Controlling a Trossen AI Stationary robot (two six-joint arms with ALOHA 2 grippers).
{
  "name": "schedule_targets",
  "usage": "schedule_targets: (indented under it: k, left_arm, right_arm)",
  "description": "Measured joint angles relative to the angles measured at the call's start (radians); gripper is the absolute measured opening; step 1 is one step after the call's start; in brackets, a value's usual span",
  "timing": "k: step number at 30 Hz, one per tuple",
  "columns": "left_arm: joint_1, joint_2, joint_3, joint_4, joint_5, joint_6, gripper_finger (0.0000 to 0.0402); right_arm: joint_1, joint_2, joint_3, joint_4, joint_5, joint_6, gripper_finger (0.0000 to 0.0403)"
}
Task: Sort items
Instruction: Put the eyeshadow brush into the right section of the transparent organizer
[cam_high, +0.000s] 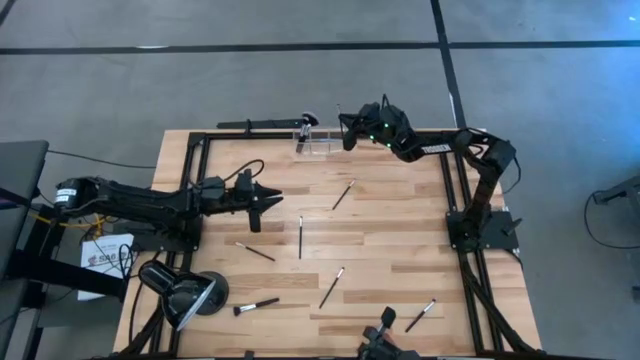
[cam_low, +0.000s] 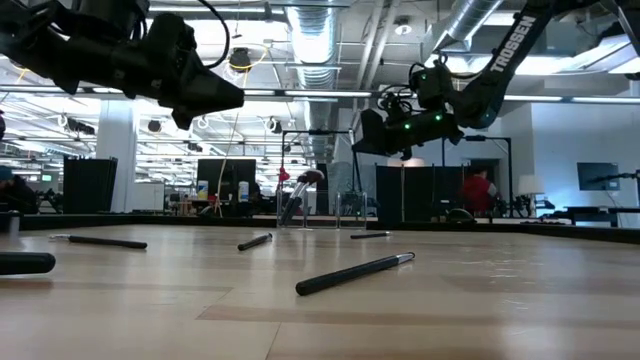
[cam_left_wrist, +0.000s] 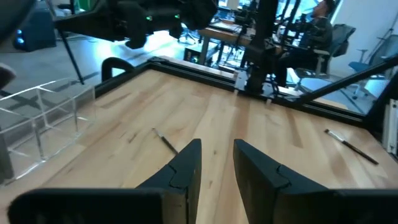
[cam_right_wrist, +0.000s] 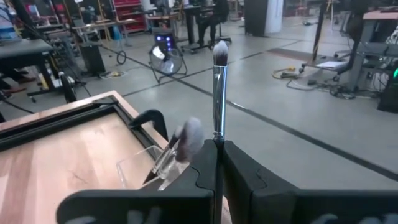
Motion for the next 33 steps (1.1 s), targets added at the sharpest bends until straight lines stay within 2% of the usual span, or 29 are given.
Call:
schedule_targets:
  k: [14, 23, 33]
  left_arm:
    - [0.001, 0.000, 0.000, 0.000, 0.001, 0.000, 0.0090]
    - [0.001, 0.000, 0.000, 0.000, 0.001, -0.030, 0.0090]
    - [0.001, 0.000, 0.000, 0.000, 0.001, -0.031, 0.0090]
  right_arm:
    - [0.006, 0.000, 0.000, -0.046, 0.000, 0.040, 0.0005]
    - [0.012, -0.001, 0.001, -0.090, -0.001, 0.061, 0.0040]
    - [0.022, -0.001, 0.001, -0.121, 0.000, 0.090, 0.0045]
